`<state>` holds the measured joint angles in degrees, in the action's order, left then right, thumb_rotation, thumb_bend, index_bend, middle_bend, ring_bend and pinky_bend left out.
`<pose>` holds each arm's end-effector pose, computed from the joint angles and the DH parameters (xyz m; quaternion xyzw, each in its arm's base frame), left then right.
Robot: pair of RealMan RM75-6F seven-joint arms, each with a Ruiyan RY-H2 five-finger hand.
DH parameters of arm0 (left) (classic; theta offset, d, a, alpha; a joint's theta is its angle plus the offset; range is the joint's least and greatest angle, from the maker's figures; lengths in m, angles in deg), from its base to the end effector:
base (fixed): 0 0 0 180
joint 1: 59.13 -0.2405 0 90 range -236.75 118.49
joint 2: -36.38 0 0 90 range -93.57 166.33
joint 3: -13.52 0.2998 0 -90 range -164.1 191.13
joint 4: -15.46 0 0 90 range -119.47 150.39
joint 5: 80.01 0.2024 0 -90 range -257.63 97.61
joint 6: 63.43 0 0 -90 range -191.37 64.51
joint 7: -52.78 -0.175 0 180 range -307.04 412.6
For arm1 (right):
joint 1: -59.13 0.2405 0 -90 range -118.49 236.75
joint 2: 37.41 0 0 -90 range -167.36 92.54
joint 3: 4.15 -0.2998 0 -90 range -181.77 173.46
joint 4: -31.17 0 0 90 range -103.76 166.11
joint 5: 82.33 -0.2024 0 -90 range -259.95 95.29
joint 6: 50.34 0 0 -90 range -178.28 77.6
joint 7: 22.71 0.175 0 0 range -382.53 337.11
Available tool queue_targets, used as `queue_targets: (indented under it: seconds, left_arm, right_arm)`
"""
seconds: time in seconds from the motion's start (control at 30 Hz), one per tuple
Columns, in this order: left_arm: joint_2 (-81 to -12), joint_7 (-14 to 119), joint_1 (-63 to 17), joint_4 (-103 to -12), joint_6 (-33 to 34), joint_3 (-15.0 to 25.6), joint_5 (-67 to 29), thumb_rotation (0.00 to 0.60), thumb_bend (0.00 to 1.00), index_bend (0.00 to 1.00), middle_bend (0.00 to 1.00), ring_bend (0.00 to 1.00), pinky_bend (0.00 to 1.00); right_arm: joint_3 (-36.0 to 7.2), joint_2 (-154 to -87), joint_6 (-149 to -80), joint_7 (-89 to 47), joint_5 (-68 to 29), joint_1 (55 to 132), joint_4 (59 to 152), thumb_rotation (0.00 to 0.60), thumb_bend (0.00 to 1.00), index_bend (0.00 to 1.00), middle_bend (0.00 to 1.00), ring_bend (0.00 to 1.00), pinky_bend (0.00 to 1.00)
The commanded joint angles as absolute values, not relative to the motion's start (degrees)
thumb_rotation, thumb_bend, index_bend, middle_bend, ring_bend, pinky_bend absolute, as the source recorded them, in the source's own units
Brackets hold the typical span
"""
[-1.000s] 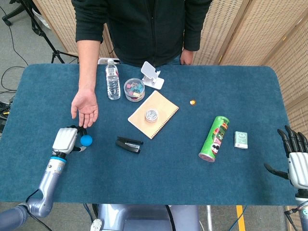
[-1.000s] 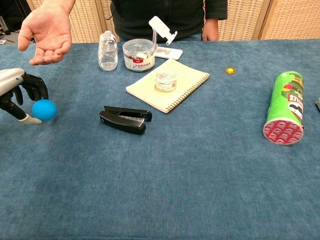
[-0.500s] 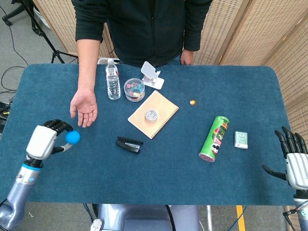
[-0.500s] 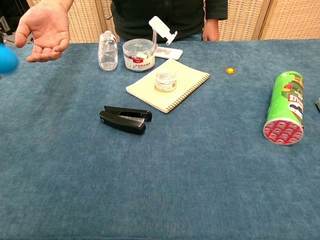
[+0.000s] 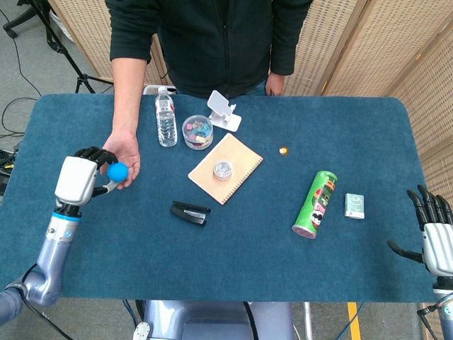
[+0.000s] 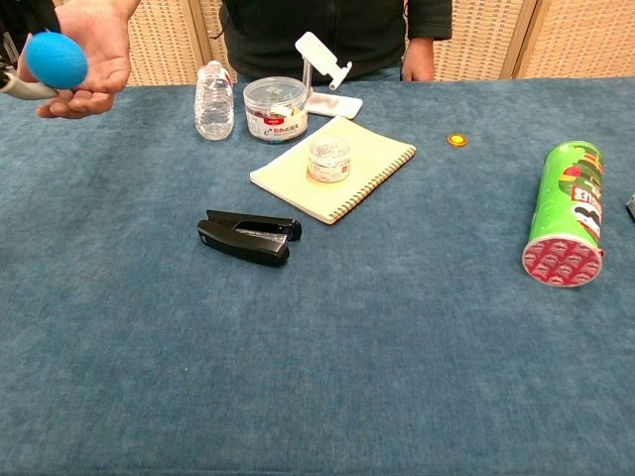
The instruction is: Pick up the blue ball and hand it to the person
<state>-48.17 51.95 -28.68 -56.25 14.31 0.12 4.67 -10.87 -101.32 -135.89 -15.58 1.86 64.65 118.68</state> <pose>-0.2391 0.3925 0.1014 -0.6288 -0.2626 -0.5145 0.5205 -0.3577 -0.2330 0.2107 0.5605 -0.3786 0.4253 0.6013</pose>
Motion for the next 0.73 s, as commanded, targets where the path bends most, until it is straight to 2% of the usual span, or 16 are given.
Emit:
queue_targets:
  seconds: [0.03, 0.1, 0.13, 0.3, 0.47, 0.63, 0.73]
  left_arm:
    - [-47.43, 53.51, -28.17, -57.98, 11.89, 0.14, 2.93, 0.6, 0.01, 0.18, 0.04, 0.02, 0.14]
    - [-47.17, 54.8, -28.44, -58.47, 13.33, -0.05, 3.54, 0.6, 0.0, 0.02, 0.0, 0.0, 0.03]
    - [-47.01, 55.5, -28.66, -58.58, 14.27, -0.12, 3.96, 0.6, 0.0, 0.0, 0.0, 0.0, 0.01]
    - [-43.63, 59.81, -32.18, -61.61, 20.23, 0.55, 5.82, 0.6, 0.0, 0.0, 0.0, 0.0, 0.0]
    - [-39.14, 64.03, -39.02, -64.42, 24.68, 3.83, 5.01, 0.6, 0.0, 0.0, 0.0, 0.0, 0.0]
    - [-35.9, 62.93, -46.61, -65.11, 24.75, 7.75, -0.87, 0.6, 0.0, 0.0, 0.0, 0.0, 0.0]
    - [-34.43, 63.55, -48.53, -65.79, 22.64, 9.03, -2.9, 0.6, 0.0, 0.0, 0.0, 0.0, 0.0]
  right_arm:
    - [-10.89, -101.36, -135.78, -15.64, 1.75, 64.69, 118.66, 0.6, 0.0, 0.0, 0.0, 0.0, 0.0]
    - [-10.89, -101.38, -135.65, -15.64, 1.68, 64.73, 118.65, 0.6, 0.0, 0.0, 0.0, 0.0, 0.0]
    - [-10.87, -101.37, -135.58, -15.66, 1.65, 64.74, 118.68, 0.6, 0.0, 0.0, 0.0, 0.0, 0.0]
    - [-10.61, -101.27, -135.48, -15.8, 2.06, 64.79, 119.06, 0.6, 0.0, 0.0, 0.0, 0.0, 0.0]
    - [-10.42, -101.21, -136.04, -16.1, 2.7, 64.65, 119.41, 0.6, 0.0, 0.0, 0.0, 0.0, 0.0]
    - [-10.35, -101.32, -136.92, -16.07, 3.36, 64.44, 119.44, 0.6, 0.0, 0.0, 0.0, 0.0, 0.0]
    - [-10.12, -101.43, -137.29, -16.21, 3.92, 64.33, 119.41, 0.6, 0.0, 0.0, 0.0, 0.0, 0.0]
